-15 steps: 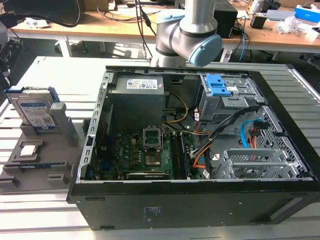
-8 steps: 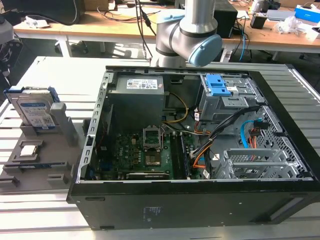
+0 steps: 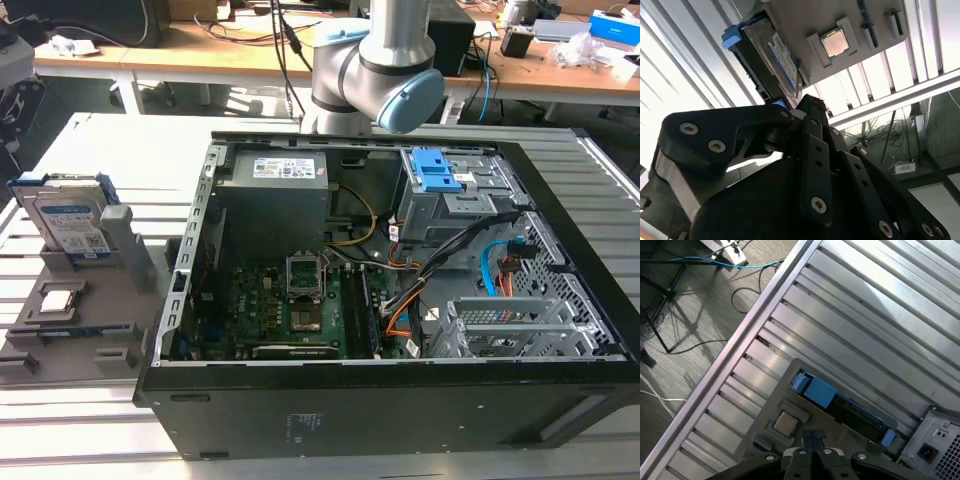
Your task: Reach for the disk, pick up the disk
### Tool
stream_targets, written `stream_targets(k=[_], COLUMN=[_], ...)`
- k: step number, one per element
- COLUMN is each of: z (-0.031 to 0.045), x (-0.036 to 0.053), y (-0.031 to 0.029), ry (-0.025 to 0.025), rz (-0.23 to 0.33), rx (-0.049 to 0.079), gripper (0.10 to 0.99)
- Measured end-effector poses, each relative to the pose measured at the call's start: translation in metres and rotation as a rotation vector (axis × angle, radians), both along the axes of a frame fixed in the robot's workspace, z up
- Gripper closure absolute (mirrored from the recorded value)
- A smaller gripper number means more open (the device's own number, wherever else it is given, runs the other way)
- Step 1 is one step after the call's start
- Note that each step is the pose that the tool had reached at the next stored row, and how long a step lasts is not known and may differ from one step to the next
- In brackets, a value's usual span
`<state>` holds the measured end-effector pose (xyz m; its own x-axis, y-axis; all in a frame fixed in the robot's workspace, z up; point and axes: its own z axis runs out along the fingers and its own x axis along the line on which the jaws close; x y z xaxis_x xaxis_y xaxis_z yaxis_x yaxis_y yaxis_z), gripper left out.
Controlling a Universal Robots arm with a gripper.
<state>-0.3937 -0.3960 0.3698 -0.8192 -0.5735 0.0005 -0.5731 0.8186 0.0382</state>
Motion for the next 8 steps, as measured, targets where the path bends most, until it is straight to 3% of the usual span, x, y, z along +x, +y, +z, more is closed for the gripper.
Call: stream_targets(k=[8], z=[0.0], x=[0.0], y=[0.0], ry=[0.0], rz=[0.141], rx=[0.0], gripper=[0.98])
